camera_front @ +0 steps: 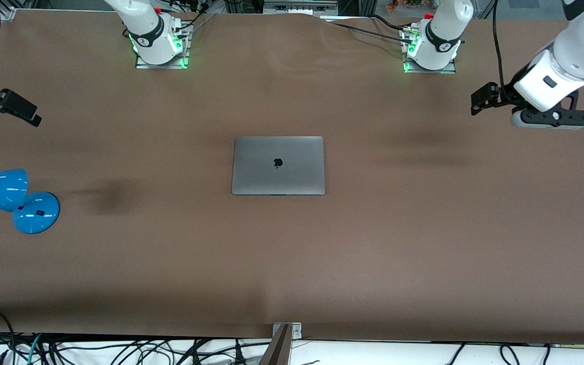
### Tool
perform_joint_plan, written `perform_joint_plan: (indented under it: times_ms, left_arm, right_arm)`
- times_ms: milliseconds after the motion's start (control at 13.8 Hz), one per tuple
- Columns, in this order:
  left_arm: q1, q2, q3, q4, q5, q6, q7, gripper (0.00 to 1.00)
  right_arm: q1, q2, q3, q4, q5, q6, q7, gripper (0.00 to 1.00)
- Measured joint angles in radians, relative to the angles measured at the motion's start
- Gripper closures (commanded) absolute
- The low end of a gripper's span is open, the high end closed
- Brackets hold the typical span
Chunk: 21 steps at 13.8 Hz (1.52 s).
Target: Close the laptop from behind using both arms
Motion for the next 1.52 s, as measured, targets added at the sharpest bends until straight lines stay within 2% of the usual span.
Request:
perform_joint_plan:
  times_ms: [217, 795, 1518]
  left_arm:
    - [0.001, 0.0, -0.032, 0.021, 0.0, -0.025, -0.015, 0.0]
    - [0.019, 0.0, -0.032, 0.05, 0.0, -0.071, -0.029, 0.0]
    - [0.026, 0.009, -0.03, 0.08, 0.0, -0.088, -0.03, 0.0]
  right_arm:
    - [0.001, -0.018, -0.012, -0.017, -0.004, -0.02, 0.0, 0.0]
    - [0.005, -0.01, -0.02, -0.052, -0.004, 0.074, -0.029, 0.0]
    - [0.027, 0.014, -0.009, -0.053, 0.003, 0.088, -0.03, 0.0]
